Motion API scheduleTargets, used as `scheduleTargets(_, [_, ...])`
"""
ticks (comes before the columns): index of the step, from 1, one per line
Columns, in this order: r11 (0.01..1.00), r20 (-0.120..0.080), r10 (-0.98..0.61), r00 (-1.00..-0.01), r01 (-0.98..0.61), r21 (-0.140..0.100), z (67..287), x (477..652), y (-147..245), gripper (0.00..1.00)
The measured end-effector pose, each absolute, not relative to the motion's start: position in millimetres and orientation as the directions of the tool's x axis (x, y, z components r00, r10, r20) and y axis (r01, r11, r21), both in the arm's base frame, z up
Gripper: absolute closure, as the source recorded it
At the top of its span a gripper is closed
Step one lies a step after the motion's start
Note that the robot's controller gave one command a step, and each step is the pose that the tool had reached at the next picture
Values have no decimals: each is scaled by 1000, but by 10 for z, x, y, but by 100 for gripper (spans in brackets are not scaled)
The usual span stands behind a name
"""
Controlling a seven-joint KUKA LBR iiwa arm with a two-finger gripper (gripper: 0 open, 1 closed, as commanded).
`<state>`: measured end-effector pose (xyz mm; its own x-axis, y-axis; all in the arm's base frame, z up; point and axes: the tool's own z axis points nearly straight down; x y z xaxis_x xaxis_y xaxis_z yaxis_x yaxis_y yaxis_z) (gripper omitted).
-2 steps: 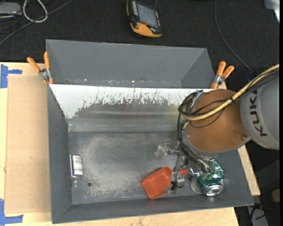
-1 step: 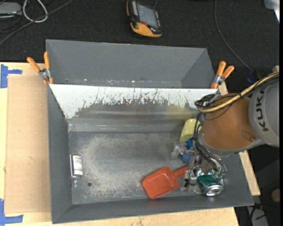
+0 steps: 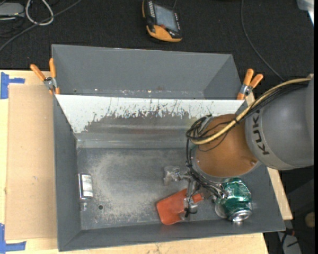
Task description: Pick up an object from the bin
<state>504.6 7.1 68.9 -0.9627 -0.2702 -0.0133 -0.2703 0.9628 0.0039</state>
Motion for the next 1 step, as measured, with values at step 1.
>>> scheduleTargets(1, [967, 1, -256, -967, -256, 1, 699, 5114, -262, 100])
